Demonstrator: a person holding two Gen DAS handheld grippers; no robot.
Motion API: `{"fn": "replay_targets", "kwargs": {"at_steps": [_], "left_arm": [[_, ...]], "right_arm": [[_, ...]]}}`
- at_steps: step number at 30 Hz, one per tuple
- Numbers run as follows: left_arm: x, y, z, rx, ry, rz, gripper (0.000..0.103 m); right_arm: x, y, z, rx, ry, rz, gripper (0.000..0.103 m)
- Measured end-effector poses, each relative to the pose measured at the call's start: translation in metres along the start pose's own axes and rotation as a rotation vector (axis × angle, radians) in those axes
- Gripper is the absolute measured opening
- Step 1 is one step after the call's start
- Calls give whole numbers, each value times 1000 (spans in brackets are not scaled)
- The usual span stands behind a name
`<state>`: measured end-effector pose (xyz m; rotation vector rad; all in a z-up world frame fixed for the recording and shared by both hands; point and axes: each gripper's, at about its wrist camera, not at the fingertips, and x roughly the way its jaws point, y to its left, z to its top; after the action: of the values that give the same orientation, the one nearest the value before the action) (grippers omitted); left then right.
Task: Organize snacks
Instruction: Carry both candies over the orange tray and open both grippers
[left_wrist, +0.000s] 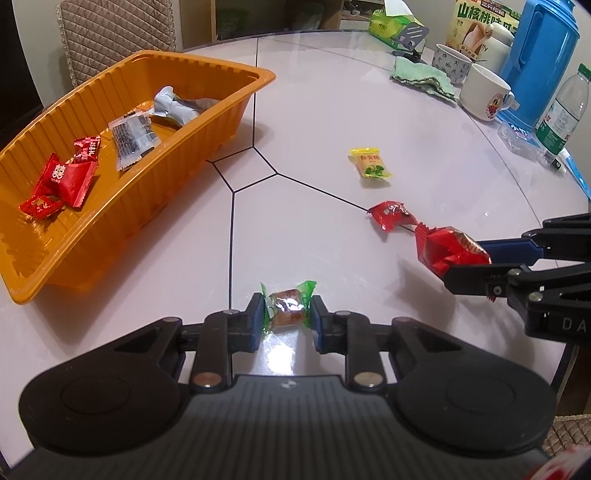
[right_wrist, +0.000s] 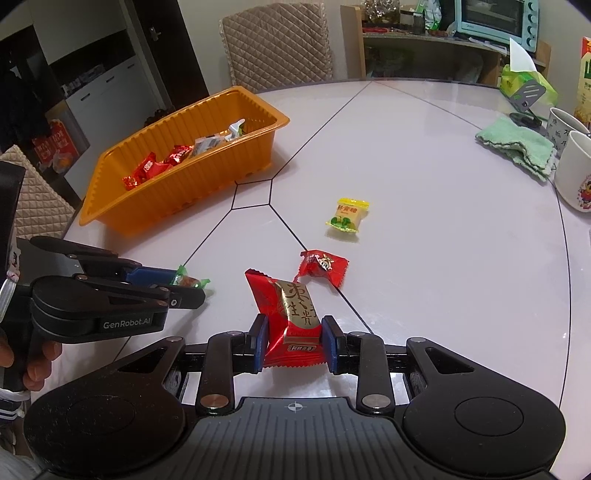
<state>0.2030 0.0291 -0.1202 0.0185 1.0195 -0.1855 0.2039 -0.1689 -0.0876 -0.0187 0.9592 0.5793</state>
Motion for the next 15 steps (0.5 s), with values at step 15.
{"fn": "replay_targets", "kwargs": {"at_steps": [15], "left_arm": [[-45, 6, 5, -49, -69, -8, 23]], "right_arm": [[-13, 4, 7, -2, -27, 34, 31]]}}
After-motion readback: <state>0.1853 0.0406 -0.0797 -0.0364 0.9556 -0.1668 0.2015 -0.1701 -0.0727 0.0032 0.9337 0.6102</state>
